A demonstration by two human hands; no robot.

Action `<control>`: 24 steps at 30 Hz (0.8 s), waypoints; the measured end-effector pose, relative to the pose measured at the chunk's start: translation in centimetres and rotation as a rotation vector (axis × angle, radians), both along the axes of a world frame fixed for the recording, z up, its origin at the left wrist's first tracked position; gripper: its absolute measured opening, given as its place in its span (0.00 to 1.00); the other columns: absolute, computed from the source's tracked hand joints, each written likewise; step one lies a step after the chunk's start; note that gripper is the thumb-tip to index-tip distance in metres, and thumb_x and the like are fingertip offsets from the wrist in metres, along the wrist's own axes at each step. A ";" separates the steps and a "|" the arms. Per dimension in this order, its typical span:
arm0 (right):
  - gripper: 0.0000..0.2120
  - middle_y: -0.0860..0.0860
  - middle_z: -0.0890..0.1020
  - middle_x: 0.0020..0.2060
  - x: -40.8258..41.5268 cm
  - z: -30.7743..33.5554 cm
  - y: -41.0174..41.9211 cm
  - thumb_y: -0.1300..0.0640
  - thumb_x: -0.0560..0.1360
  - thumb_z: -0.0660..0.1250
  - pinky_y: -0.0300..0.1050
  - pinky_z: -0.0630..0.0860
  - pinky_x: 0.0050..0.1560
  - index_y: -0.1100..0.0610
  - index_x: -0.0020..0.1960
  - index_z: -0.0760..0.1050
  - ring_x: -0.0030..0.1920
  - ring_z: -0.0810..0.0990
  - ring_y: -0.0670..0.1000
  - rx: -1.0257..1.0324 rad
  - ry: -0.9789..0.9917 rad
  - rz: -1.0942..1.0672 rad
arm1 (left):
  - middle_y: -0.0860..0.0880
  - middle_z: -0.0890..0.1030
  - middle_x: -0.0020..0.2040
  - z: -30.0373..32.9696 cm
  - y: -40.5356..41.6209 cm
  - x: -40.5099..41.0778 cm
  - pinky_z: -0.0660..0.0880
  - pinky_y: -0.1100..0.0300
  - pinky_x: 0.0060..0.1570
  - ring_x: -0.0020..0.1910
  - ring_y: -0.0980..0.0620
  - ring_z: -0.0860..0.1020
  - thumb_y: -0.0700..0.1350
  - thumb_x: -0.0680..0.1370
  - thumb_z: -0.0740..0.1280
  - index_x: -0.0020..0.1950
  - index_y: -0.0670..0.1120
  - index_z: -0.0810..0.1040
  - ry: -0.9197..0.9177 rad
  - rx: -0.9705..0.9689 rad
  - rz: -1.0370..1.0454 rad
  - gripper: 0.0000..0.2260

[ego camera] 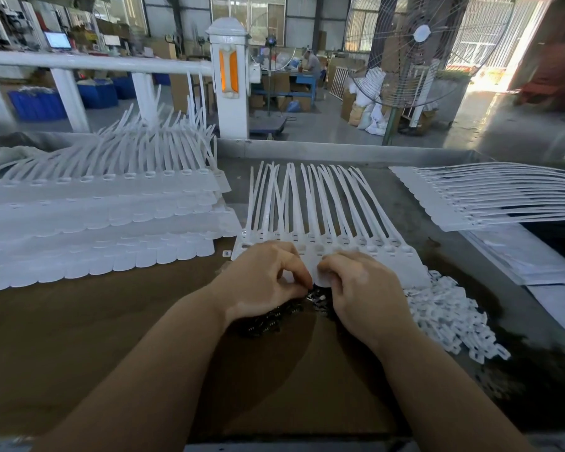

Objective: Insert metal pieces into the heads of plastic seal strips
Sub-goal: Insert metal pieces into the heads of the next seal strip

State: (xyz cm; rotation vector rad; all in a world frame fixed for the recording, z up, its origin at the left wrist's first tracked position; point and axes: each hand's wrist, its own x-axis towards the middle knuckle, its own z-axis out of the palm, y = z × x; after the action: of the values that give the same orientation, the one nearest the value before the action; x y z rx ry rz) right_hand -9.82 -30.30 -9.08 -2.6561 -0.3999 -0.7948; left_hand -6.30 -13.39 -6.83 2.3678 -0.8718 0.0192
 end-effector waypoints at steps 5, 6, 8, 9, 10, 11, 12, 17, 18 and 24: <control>0.08 0.54 0.83 0.38 0.0 0.0 -0.1 0.70 0.67 0.66 0.50 0.78 0.40 0.60 0.41 0.80 0.40 0.81 0.56 0.015 -0.034 0.002 | 0.57 0.76 0.45 -0.1 -0.3 -0.1 0.69 0.73 0.43 0.41 0.61 0.73 0.42 0.74 0.70 0.46 0.53 0.84 -0.046 0.005 0.035 0.06; 0.08 0.54 0.83 0.38 0.0 0.1 -0.1 0.69 0.67 0.65 0.50 0.79 0.40 0.59 0.41 0.80 0.40 0.81 0.57 0.013 -0.040 0.003 | 0.57 0.76 0.46 -0.1 -0.3 -0.1 0.69 0.72 0.44 0.42 0.60 0.73 0.42 0.74 0.70 0.46 0.53 0.84 -0.051 0.009 0.040 0.06; 0.08 0.54 0.83 0.38 0.0 0.0 -0.1 0.69 0.67 0.66 0.49 0.79 0.39 0.59 0.41 0.80 0.40 0.81 0.56 0.015 -0.038 -0.001 | 0.58 0.75 0.46 -0.1 -0.3 -0.1 0.70 0.72 0.45 0.44 0.60 0.74 0.42 0.75 0.69 0.47 0.53 0.84 -0.051 0.007 0.031 0.07; 0.08 0.53 0.83 0.38 0.1 0.0 -0.1 0.70 0.67 0.66 0.50 0.78 0.39 0.59 0.41 0.80 0.40 0.81 0.56 0.019 -0.030 -0.004 | 0.58 0.75 0.46 -0.1 -0.3 -0.2 0.69 0.73 0.46 0.45 0.61 0.73 0.41 0.75 0.69 0.48 0.53 0.84 -0.046 -0.003 0.021 0.08; 0.08 0.53 0.83 0.38 0.1 0.0 -0.1 0.69 0.67 0.66 0.50 0.78 0.39 0.59 0.41 0.80 0.40 0.81 0.56 0.023 -0.023 -0.004 | 0.58 0.75 0.46 -0.1 -0.3 -0.3 0.69 0.74 0.48 0.46 0.62 0.73 0.41 0.75 0.69 0.50 0.53 0.84 -0.042 -0.014 0.006 0.09; 0.08 0.53 0.83 0.37 0.1 -0.1 -0.1 0.69 0.68 0.66 0.51 0.78 0.38 0.58 0.40 0.79 0.40 0.80 0.56 0.024 -0.017 -0.003 | 0.57 0.75 0.47 -0.2 -0.4 -0.3 0.68 0.74 0.49 0.47 0.63 0.72 0.41 0.75 0.69 0.52 0.53 0.83 -0.043 -0.020 -0.014 0.10; 0.07 0.52 0.82 0.37 0.2 -0.1 -0.1 0.67 0.68 0.64 0.51 0.77 0.38 0.58 0.40 0.79 0.39 0.80 0.56 0.024 -0.011 -0.003 | 0.57 0.74 0.48 -0.2 -0.5 -0.4 0.67 0.72 0.51 0.47 0.62 0.72 0.41 0.75 0.69 0.55 0.54 0.82 -0.049 -0.014 -0.038 0.12; 0.10 0.52 0.81 0.35 0.2 -0.1 -0.1 0.64 0.67 0.57 0.49 0.75 0.36 0.58 0.38 0.78 0.38 0.78 0.55 0.023 0.019 0.004 | 0.58 0.72 0.52 -0.5 -1.0 -0.5 0.64 0.55 0.63 0.54 0.59 0.68 0.43 0.77 0.66 0.58 0.58 0.80 -0.050 0.089 -0.097 0.14; 0.10 0.52 0.81 0.35 0.2 -0.1 -0.1 0.63 0.67 0.57 0.49 0.75 0.37 0.58 0.38 0.77 0.38 0.78 0.55 0.023 0.025 0.006 | 0.58 0.72 0.52 -0.6 -1.0 -0.5 0.64 0.53 0.63 0.55 0.59 0.68 0.43 0.77 0.66 0.57 0.57 0.80 -0.049 0.098 -0.093 0.12; 0.09 0.52 0.81 0.35 0.1 -0.1 -0.1 0.63 0.67 0.58 0.49 0.75 0.37 0.58 0.38 0.78 0.38 0.78 0.55 0.032 0.024 0.006 | 0.56 0.74 0.51 -0.8 -1.0 -0.4 0.66 0.52 0.61 0.52 0.60 0.70 0.46 0.75 0.69 0.52 0.55 0.82 -0.036 0.055 -0.064 0.08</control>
State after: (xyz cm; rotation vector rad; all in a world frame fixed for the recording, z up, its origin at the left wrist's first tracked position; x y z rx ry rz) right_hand -9.77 -30.39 -9.17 -2.6306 -0.3855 -0.7599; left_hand -6.68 -14.36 -7.59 2.3960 -0.9772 0.0125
